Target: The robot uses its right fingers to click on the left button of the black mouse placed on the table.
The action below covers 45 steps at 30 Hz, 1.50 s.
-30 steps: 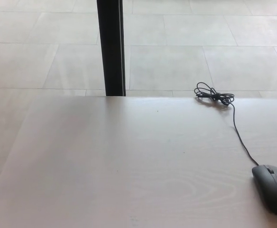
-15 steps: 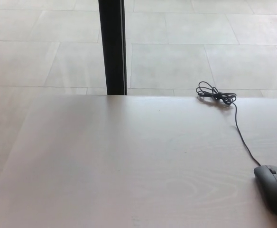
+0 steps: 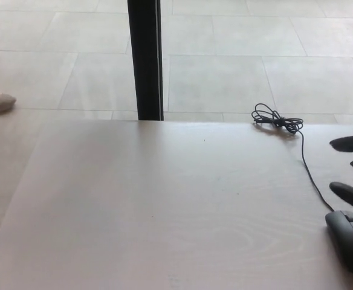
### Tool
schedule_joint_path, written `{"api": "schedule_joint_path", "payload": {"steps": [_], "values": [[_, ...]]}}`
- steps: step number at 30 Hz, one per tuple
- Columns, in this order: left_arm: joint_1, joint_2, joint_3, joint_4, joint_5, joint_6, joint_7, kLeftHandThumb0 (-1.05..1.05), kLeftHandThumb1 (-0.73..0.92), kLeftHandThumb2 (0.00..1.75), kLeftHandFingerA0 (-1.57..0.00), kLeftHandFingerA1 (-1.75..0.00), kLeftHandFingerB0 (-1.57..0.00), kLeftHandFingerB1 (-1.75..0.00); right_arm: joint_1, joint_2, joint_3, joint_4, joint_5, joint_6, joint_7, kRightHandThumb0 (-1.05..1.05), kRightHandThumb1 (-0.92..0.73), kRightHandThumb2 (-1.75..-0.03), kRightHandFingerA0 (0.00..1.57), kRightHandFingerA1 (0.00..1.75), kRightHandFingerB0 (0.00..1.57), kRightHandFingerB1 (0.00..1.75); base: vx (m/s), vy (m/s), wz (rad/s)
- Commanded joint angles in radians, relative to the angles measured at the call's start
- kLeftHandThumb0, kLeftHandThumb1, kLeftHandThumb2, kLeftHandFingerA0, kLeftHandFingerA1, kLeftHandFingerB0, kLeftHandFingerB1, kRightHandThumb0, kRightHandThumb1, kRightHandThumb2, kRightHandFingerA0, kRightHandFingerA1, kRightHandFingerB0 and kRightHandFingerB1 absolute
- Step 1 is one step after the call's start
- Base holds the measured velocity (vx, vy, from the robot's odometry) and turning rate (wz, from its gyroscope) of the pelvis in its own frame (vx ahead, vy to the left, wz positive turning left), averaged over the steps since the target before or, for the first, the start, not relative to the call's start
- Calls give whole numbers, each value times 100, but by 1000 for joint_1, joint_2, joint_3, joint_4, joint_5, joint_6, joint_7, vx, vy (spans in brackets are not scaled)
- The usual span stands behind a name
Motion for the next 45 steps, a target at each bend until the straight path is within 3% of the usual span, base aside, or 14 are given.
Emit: {"api": "schedule_joint_path", "payload": {"steps": [1,15,16,18,19,20,21,22,23,24,26,32,37,45], "values": [[2,39,-4,6,-18,-10,3,-56,55,57,-93,-79,-66,-54,45,-44,61,32,-159,-49,-12,-56,-70,-61,45,44,49,39,0,0,0],[-9,39,-8,10,-25,-8,16,-55,53,56,-93,-94,-72,-57,79,-59,71,84,-256,-123,-20,-61,-71,-63,41,41,48,38,0,0,0],[-9,40,-13,9,-21,-5,16,-54,53,56,-98,-105,-74,-59,78,-67,75,79,-269,-112,-13,-61,-60,-99,30,53,41,54,0,0,0],[-7,42,-14,8,-23,-4,16,-53,53,56,-100,-104,-71,-57,82,-80,78,59,-293,-95,-9,-59,-59,-99,24,52,43,56,0,0,0],[-7,42,-16,7,-23,-2,17,-53,53,56,-102,-102,-71,-57,82,-84,80,61,-302,-106,-17,-64,-70,-65,34,45,46,38,0,0,0],[-7,40,-13,7,-27,-8,15,-53,53,56,-95,-91,-72,-57,82,-87,80,59,-311,-113,-22,-62,-71,-64,35,44,47,38,0,0,0],[-7,39,-13,7,-29,-10,14,-52,53,56,-95,-95,-72,-57,80,-89,82,60,-319,-115,-23,-58,-59,-99,26,53,42,55,0,0,0],[-8,38,-13,8,-29,-10,16,-52,53,56,-89,-87,-72,-57,77,-90,84,59,-329,-113,-21,-61,-60,-100,26,52,43,55,0,0,0],[-8,38,-13,8,-30,-10,17,-52,53,56,-89,-87,-72,-57,77,-91,85,53,-335,-109,-17,-61,-60,-100,26,52,43,55,0,0,0],[-4,37,-14,10,-29,-21,10,-54,53,56,-90,-88,-72,-56,78,-92,87,59,-338,-137,-27,-64,-72,-65,36,44,48,39,0,0,0],[-4,38,-12,8,-34,-17,8,-55,53,56,-96,-111,-70,-56,77,-89,85,62,-341,-144,-28,-63,-71,-64,36,43,48,39,0,0,0],[-7,42,-20,8,-39,-5,21,-53,54,57,-91,-75,-68,-55,79,-84,92,72,-369,-171,-38,-60,-75,-63,38,43,50,38,0,0,0],[-4,39,-19,6,-44,-13,19,-55,55,57,-94,-93,-66,-55,77,-78,93,87,-386,-202,-56,-59,-74,-62,40,45,51,39,0,0,0],[-5,35,-6,6,-64,-12,12,-55,53,56,-89,-83,-71,-57,72,-87,93,150,-418,-214,-83,-65,-77,-63,40,49,52,40,0,0,0]]}}
